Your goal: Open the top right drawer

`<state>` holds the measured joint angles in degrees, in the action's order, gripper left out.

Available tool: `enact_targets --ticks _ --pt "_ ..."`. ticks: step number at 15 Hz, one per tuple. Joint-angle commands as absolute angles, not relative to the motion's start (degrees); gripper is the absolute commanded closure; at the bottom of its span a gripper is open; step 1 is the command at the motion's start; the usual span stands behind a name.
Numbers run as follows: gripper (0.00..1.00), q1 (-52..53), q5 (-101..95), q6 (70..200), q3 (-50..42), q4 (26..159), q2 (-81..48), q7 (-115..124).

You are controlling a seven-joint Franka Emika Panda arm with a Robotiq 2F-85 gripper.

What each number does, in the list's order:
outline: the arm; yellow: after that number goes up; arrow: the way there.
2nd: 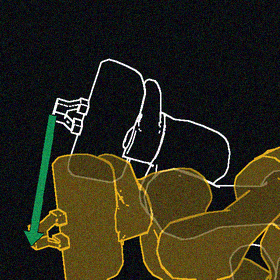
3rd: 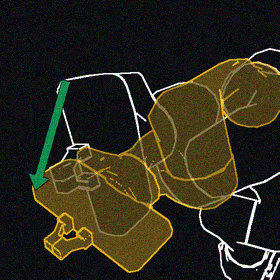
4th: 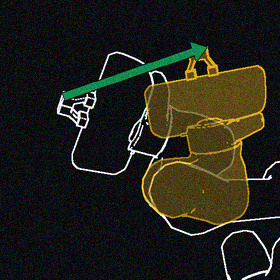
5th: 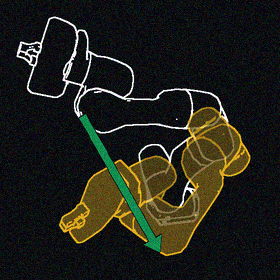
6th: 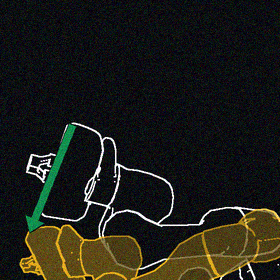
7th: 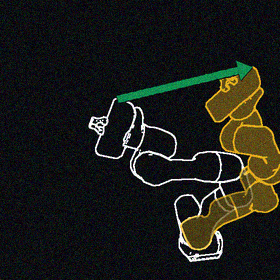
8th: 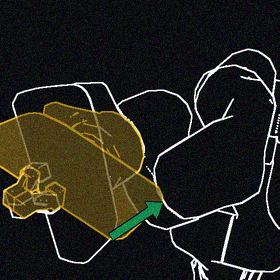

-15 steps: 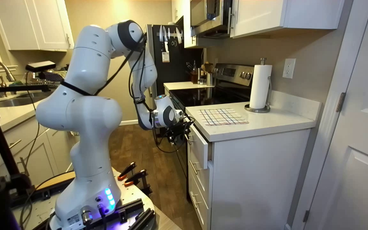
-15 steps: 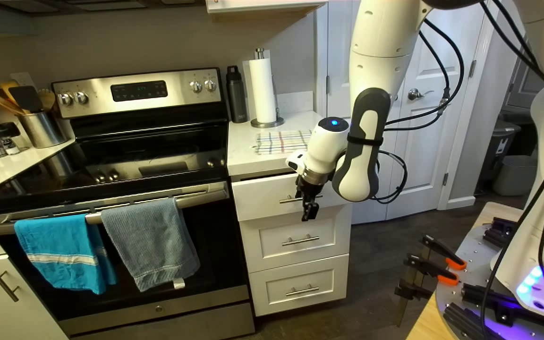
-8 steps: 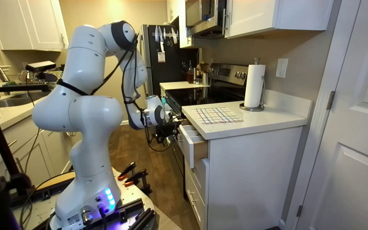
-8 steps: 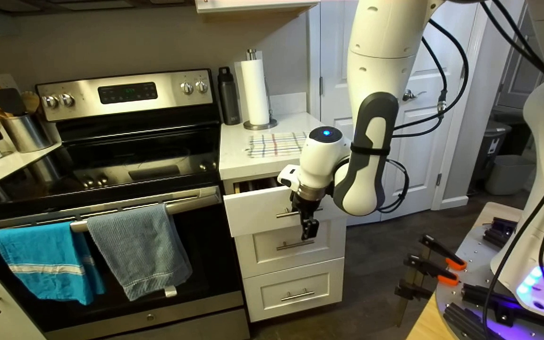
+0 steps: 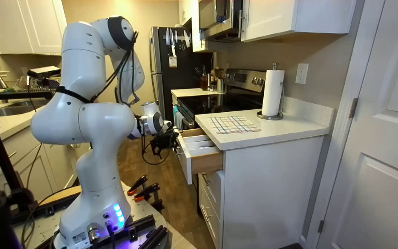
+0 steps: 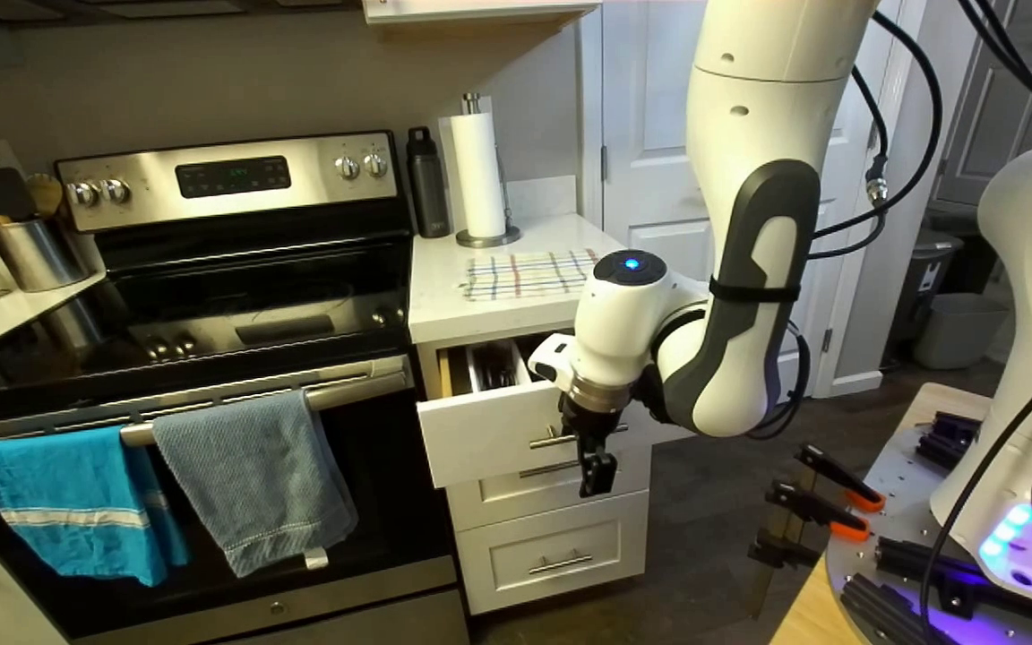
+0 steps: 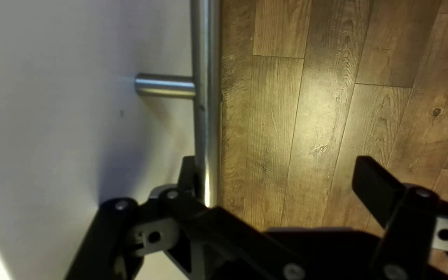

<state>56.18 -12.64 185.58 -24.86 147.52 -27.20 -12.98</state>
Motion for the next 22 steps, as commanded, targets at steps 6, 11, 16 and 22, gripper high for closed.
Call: enact_targets --ticks 6,11,16,22 --pt "0.00 58.80 -12.51 184.89 -25.81 147.62 -27.06 -11.41" --pt "0.00 59.41 -12.50 184.90 -25.80 147.41 -27.10 -11.28" --pt "0.00 62.69 -12.09 185.51 -29.29 148.74 -25.14 -10.57" --pt "0.00 72.18 -12.11 184.72 -36.66 150.83 -20.94 -9.72"
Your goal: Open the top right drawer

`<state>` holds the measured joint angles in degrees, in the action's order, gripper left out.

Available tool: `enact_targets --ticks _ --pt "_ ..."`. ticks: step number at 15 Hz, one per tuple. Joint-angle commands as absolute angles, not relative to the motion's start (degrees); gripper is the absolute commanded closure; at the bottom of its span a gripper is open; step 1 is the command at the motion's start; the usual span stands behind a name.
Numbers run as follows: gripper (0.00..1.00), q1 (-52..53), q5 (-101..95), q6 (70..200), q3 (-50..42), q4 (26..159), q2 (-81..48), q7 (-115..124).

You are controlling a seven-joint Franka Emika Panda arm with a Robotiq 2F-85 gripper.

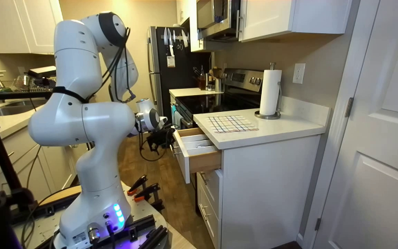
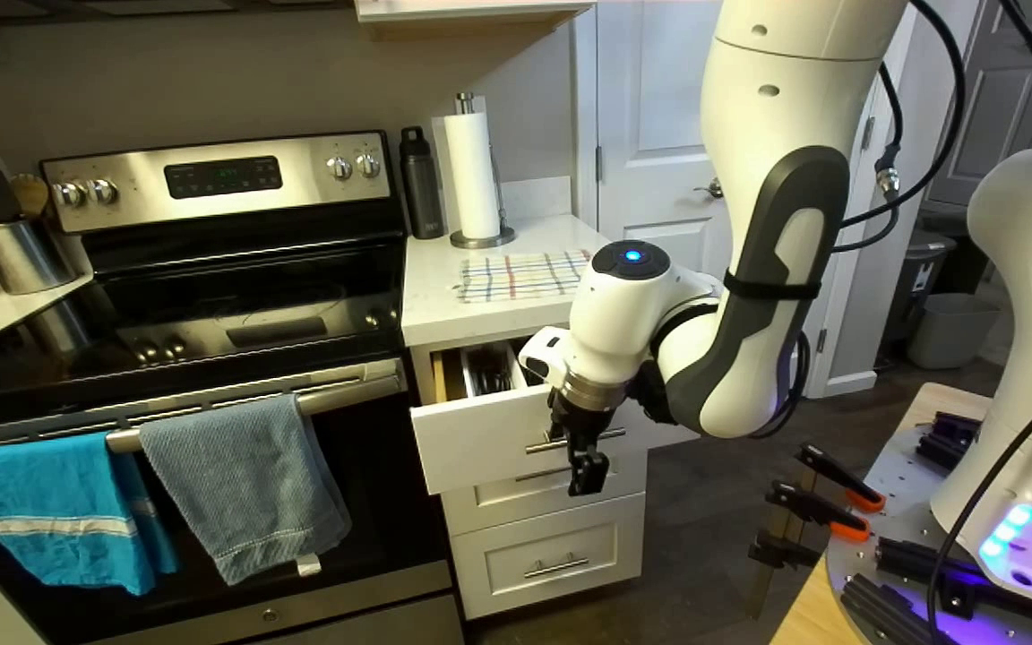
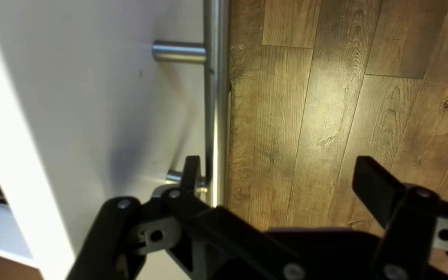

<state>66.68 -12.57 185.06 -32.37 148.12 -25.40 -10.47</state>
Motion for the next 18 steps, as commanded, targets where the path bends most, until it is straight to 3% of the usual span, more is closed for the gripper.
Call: enact_targets --ticks 1,13,18 --pt "0.00 74.56 -12.04 184.39 -38.56 150.61 -20.52 -9.63" --pt "0.00 97.15 -11.26 184.18 -59.49 149.51 -22.63 -7.26" --pt "0.00 101.35 -11.29 183.41 -66.08 150.53 -23.32 -5.93"
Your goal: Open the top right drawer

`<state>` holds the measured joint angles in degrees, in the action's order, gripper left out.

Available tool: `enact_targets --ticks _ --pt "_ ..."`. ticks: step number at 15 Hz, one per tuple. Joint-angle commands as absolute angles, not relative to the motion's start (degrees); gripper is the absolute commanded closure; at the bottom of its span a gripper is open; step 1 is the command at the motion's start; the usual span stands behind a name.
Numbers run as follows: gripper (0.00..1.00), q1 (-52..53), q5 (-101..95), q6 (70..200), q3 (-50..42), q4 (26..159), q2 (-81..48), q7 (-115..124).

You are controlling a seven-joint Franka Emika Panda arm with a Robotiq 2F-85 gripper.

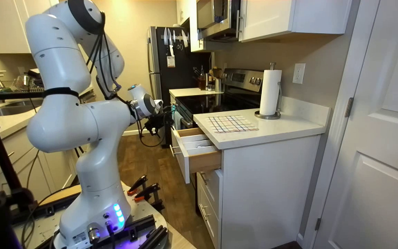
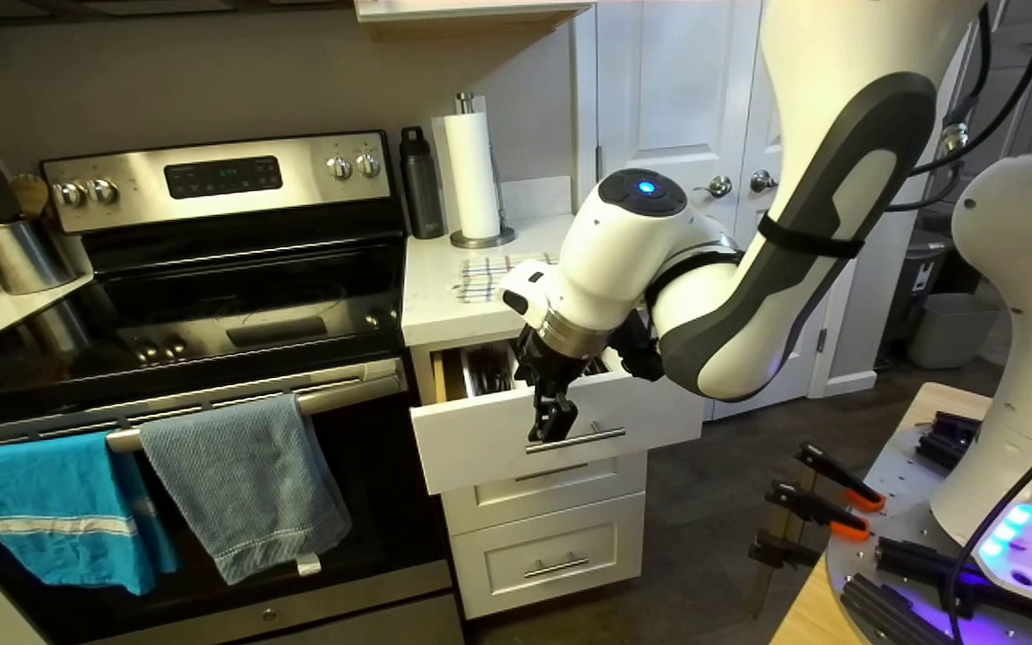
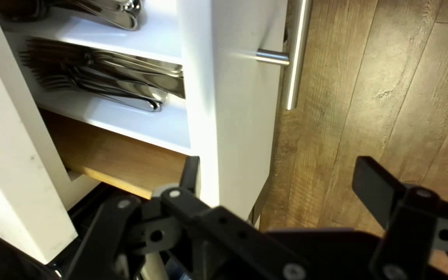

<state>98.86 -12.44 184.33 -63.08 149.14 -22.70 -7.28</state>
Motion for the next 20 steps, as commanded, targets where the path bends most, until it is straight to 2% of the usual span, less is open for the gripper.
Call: enact_targets --ticks 1,11,20 --pt "0.00 100.70 -11.45 183.06 -65.89 150.80 -22.76 -5.97" --pt "0.00 93.25 -11.15 181.02 -56.28 151.57 -21.42 -6.65" --pt "0.00 94.53 -11.94 182.72 -61.84 152.58 -19.07 -7.37"
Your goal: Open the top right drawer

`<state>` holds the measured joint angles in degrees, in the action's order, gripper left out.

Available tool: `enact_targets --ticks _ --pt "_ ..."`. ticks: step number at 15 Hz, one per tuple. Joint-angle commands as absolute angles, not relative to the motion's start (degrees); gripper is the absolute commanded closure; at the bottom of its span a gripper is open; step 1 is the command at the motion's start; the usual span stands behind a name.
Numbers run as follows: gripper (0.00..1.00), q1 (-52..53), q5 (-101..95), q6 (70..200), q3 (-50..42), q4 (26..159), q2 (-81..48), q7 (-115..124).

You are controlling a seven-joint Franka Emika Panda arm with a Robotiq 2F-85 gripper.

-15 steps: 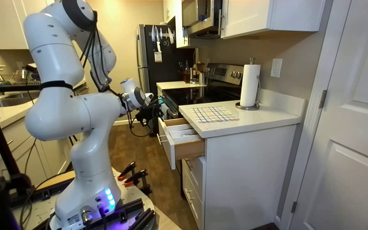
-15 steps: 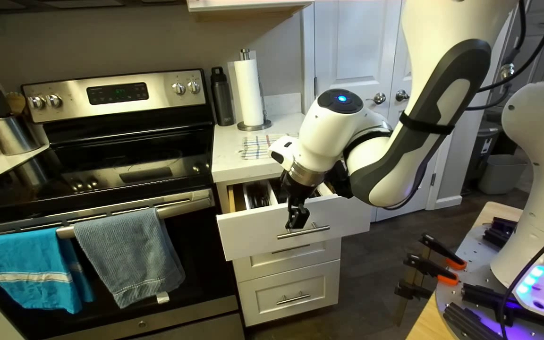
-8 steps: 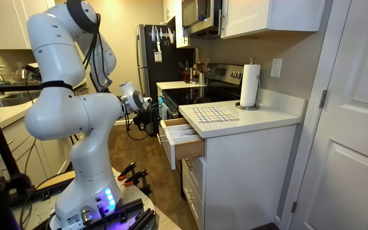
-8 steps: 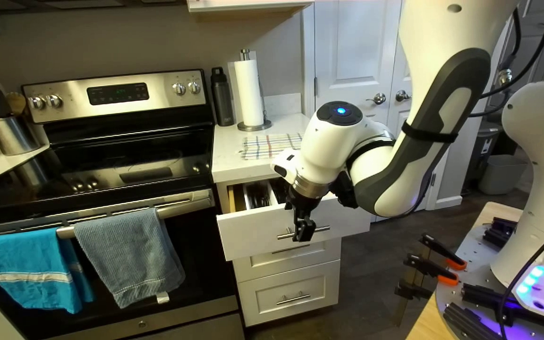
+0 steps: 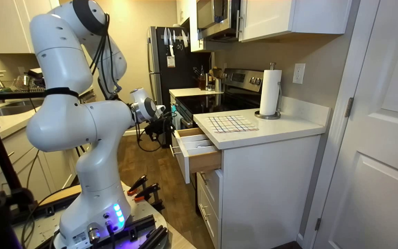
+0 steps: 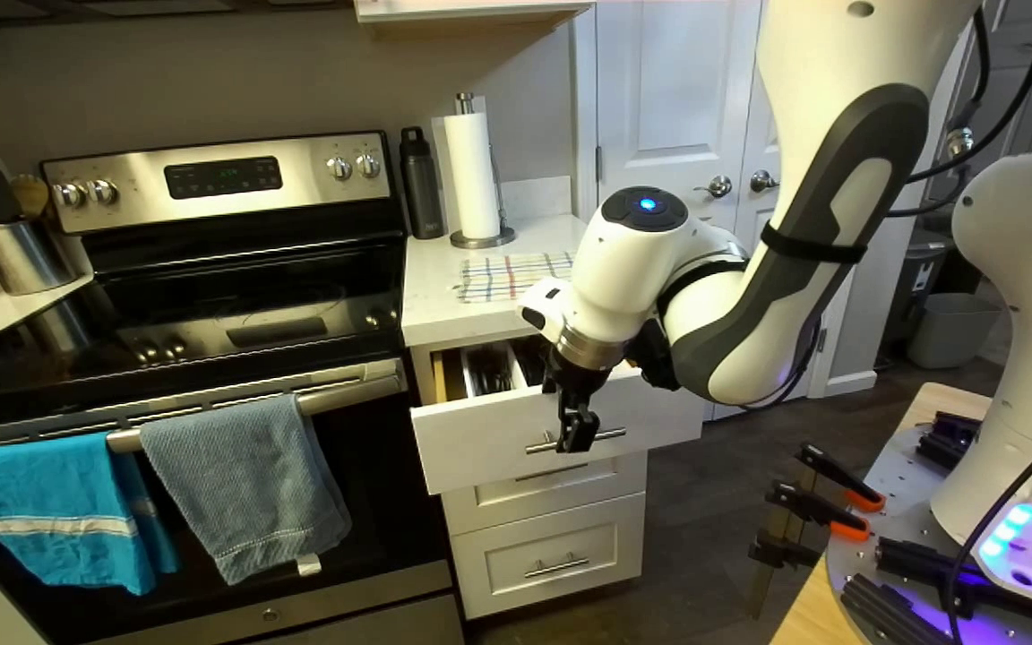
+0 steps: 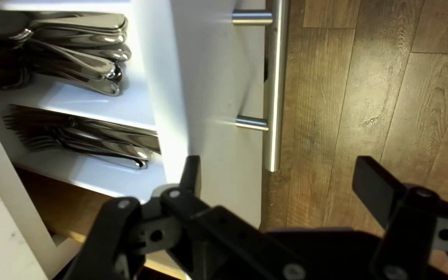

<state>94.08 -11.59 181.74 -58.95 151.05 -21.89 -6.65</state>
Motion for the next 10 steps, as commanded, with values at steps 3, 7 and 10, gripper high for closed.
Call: enact_targets --ticks 3,7,10 --pt "0.00 93.76 -11.78 181.62 -63.52 151.61 -19.73 -7.17" --pt "0.00 89.78 -11.66 180.99 -60.86 151.48 -20.06 -7.16" --pt "0.00 86.47 -11.54 181.36 -56.96 151.66 -19.98 -7.02"
